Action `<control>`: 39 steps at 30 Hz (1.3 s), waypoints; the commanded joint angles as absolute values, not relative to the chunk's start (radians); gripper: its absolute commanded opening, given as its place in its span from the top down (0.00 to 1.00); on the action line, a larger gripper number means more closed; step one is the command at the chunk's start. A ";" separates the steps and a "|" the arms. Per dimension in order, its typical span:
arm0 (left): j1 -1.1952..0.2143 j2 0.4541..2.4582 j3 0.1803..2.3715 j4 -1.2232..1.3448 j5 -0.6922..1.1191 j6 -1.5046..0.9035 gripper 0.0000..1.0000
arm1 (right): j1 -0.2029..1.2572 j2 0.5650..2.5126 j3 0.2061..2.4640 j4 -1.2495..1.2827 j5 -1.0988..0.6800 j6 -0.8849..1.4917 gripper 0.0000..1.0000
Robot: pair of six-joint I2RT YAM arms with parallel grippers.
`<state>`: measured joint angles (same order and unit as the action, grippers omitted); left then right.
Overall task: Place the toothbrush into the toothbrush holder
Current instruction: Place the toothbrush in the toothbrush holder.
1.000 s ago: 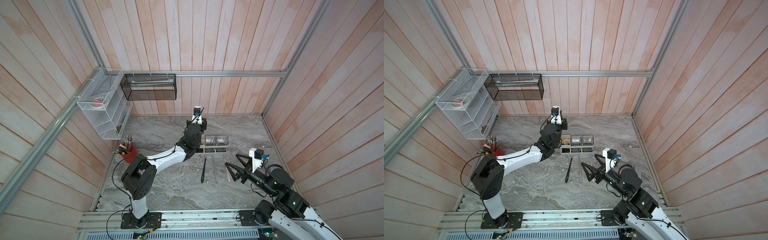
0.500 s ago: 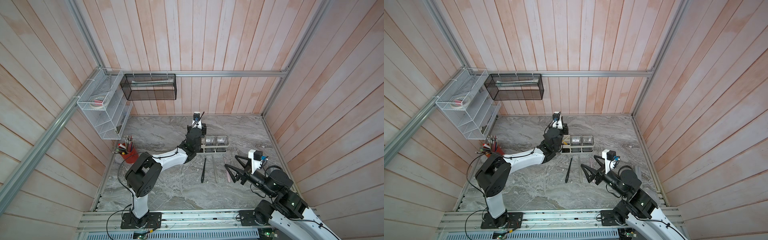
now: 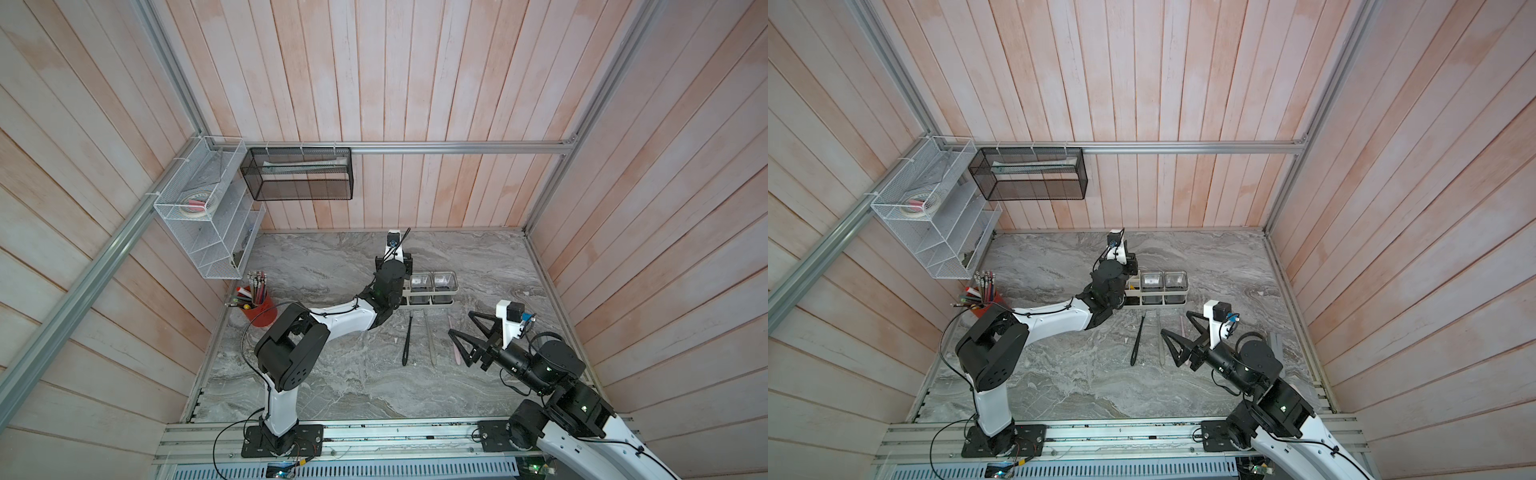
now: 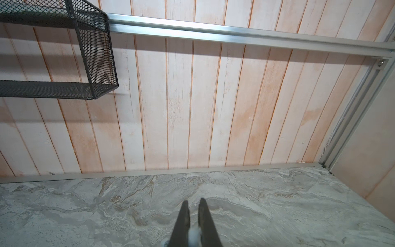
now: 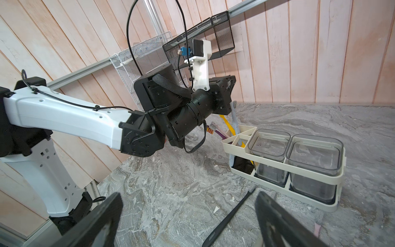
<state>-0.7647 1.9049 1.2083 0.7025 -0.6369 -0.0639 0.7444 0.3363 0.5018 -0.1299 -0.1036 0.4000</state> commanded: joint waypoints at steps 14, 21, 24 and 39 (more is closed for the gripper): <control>-0.762 1.927 1.168 0.654 -0.636 -0.152 1.00 | 0.742 0.325 0.488 -0.106 -0.124 0.416 0.02; -0.767 1.939 1.162 0.641 -0.637 -0.167 0.94 | 0.742 0.325 0.488 -0.104 -0.127 0.416 0.02; -0.770 1.944 1.163 0.642 -0.639 -0.169 0.89 | 0.742 0.325 0.489 -0.107 -0.128 0.417 0.02; -0.780 1.954 1.160 0.636 -0.626 -0.173 0.77 | 0.742 0.310 0.477 -0.108 -0.128 0.423 0.02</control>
